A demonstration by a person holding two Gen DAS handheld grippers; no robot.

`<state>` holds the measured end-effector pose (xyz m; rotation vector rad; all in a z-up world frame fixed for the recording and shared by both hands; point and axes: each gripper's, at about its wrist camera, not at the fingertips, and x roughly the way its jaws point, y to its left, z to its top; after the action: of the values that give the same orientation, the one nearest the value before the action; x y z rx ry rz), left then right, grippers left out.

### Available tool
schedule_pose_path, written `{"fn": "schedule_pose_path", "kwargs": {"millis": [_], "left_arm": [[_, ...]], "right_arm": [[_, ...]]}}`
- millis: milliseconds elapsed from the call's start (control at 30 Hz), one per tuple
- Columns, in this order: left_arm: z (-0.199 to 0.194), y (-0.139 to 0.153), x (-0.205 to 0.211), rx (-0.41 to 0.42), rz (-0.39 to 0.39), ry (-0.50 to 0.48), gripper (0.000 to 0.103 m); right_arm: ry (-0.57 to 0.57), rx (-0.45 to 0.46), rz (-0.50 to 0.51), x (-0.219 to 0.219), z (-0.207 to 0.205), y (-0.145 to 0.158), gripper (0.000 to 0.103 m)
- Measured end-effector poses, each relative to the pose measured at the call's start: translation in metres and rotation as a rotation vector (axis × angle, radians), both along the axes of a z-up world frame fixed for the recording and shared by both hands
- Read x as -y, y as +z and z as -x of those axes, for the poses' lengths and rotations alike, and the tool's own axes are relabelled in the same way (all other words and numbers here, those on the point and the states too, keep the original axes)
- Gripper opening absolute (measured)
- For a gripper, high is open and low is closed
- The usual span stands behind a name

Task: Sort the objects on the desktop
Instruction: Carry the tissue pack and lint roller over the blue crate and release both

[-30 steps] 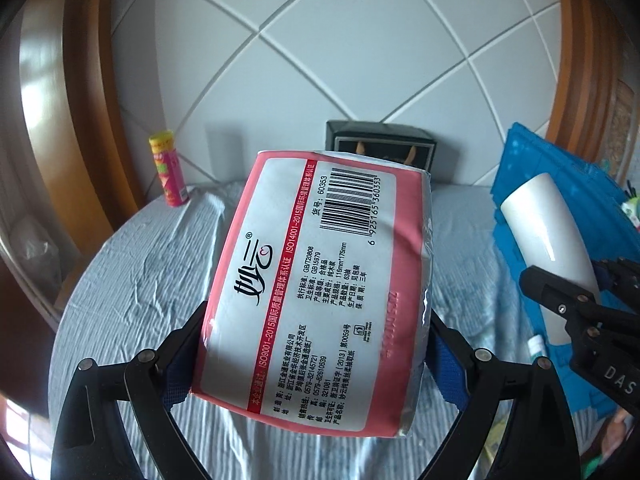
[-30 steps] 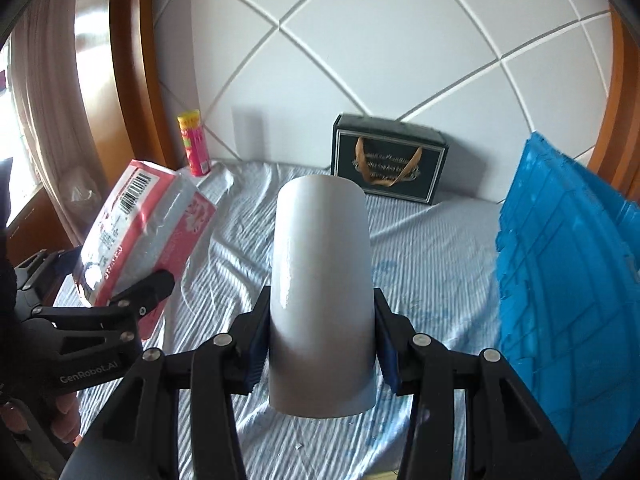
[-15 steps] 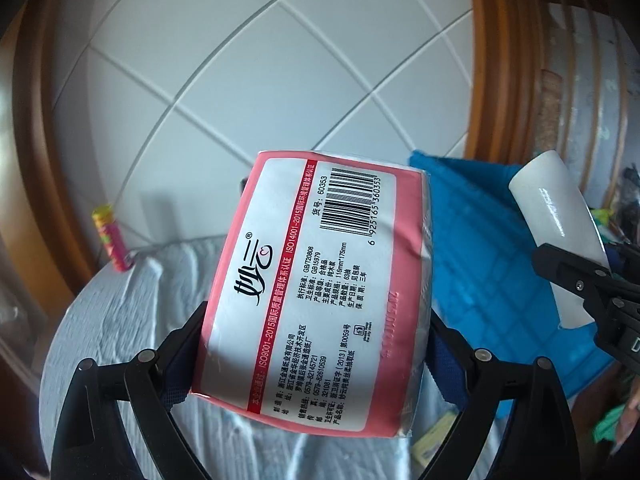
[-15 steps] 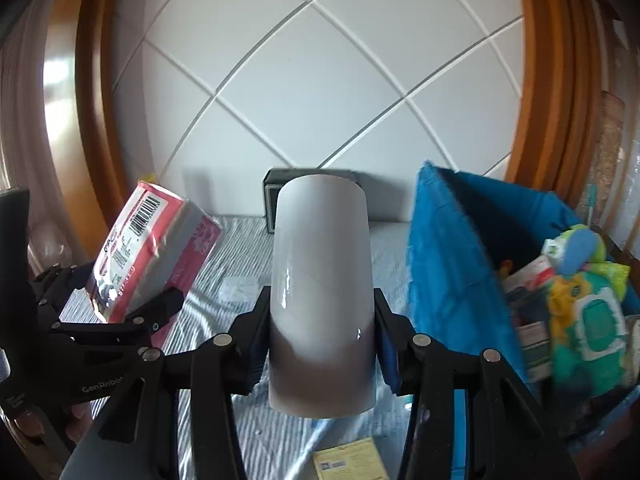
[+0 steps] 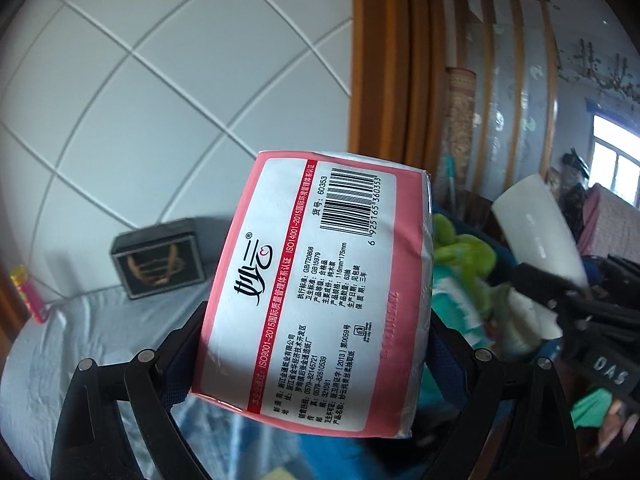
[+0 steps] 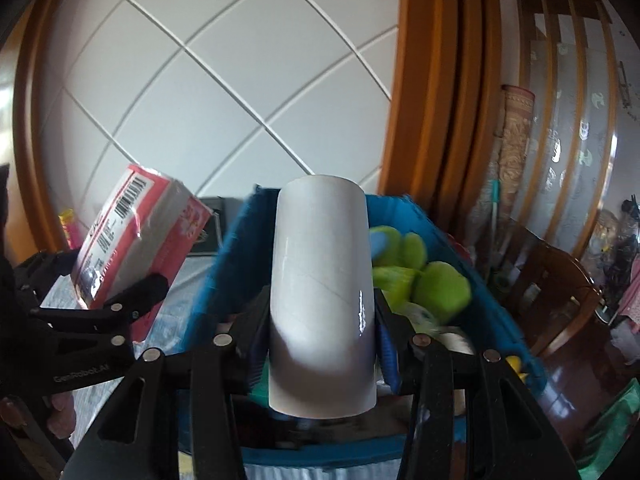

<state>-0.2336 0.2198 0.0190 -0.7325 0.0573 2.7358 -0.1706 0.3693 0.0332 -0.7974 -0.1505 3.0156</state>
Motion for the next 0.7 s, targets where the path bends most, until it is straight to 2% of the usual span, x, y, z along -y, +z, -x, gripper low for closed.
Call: {"fn": "schedule_pose_path", "kwargs": {"millis": [167,267,400,633,700], "left_arm": [[0.018,-0.024,-0.057,0.112,0.072,-0.008,0.096],[0.031,-0.048,-0.065,0.181,0.115,0.003,0.096],[0.033,-0.053,-0.068,0.188,0.131,0.033,0.096],[0.029,-0.051,-0.077,0.179,0.137,0.044,0.096],[0.028,-0.052,-0.077,0.179,0.131,0.039,0.097]], "right_arm": [[0.018,0.108,0.025,-0.047,0.024,-0.023,0.045],[0.048,0.191,0.049,-0.064,0.041,-0.046,0.045],[0.094,0.277,0.080,-0.074,0.052,-0.074,0.045],[0.124,0.271,0.068,-0.076,0.055,-0.078,0.045],[0.120,0.253,0.067,-0.074,0.048,-0.075,0.049]]}}
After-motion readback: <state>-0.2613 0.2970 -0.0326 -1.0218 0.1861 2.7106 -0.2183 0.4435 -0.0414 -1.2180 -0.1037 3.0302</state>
